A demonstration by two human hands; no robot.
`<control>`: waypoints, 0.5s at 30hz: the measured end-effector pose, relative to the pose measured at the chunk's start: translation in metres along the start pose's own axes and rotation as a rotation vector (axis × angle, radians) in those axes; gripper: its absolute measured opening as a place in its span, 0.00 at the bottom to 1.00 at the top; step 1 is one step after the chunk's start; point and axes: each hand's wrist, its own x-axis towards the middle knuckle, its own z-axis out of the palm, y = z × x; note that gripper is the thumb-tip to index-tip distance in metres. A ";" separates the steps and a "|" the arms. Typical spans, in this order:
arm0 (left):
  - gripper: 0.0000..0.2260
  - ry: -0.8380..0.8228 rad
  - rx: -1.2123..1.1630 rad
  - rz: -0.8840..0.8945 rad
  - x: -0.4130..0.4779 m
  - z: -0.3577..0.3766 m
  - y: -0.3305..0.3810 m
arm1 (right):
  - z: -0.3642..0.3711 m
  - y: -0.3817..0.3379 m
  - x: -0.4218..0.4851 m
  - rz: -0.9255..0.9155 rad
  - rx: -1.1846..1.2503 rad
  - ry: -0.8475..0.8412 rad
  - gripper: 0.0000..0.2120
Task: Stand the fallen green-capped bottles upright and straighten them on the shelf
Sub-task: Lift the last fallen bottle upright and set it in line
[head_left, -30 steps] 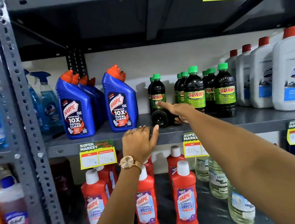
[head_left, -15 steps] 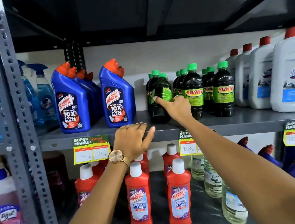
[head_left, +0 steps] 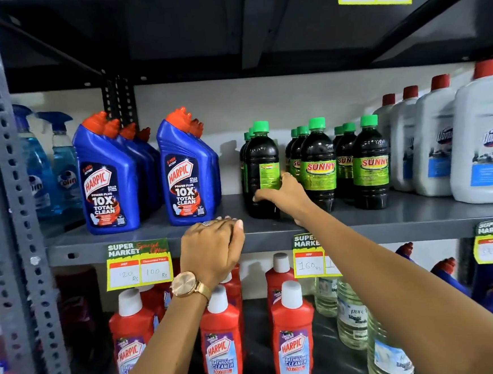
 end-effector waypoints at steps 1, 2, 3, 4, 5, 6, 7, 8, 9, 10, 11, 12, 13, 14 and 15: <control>0.18 0.007 -0.001 -0.009 0.000 0.000 0.000 | -0.001 0.001 0.000 -0.025 -0.010 0.010 0.29; 0.19 0.011 0.000 -0.018 0.001 0.000 0.001 | -0.002 0.001 0.000 -0.054 -0.041 0.029 0.31; 0.19 0.013 0.003 -0.029 0.001 0.000 0.001 | -0.003 0.001 -0.001 -0.080 -0.089 0.048 0.35; 0.19 0.015 0.005 -0.041 0.001 0.000 0.003 | -0.002 0.001 0.000 -0.094 -0.129 0.060 0.39; 0.19 0.018 0.007 -0.052 0.002 0.000 0.003 | 0.000 0.000 0.000 -0.095 -0.148 0.058 0.41; 0.20 0.017 0.007 -0.061 0.002 0.000 0.004 | 0.001 -0.001 0.000 -0.080 -0.143 0.043 0.41; 0.20 0.012 0.002 -0.066 0.002 0.000 0.004 | 0.001 -0.003 -0.001 -0.058 -0.101 0.022 0.36; 0.20 0.006 -0.005 -0.069 0.002 -0.001 0.004 | 0.001 -0.003 -0.002 -0.029 -0.031 -0.004 0.27; 0.20 0.001 -0.013 -0.069 0.002 -0.001 0.004 | -0.001 -0.003 -0.002 0.006 0.045 -0.025 0.18; 0.21 -0.001 -0.022 -0.069 0.001 -0.001 0.004 | -0.003 -0.002 -0.002 0.031 0.104 -0.032 0.13; 0.21 -0.003 -0.031 -0.068 0.001 -0.001 0.004 | -0.005 -0.001 -0.002 0.042 0.120 -0.022 0.11; 0.21 -0.004 -0.036 -0.069 0.001 -0.001 0.004 | -0.006 0.002 -0.001 0.038 0.116 -0.001 0.11; 0.21 -0.004 -0.038 -0.071 0.001 -0.001 0.004 | -0.006 0.002 -0.001 0.019 0.087 0.024 0.15; 0.21 -0.002 -0.038 -0.073 0.001 0.000 0.004 | -0.006 0.002 -0.001 -0.009 0.030 0.038 0.22; 0.21 0.001 -0.036 -0.075 0.001 0.000 0.004 | -0.005 0.001 -0.002 -0.029 -0.037 0.048 0.31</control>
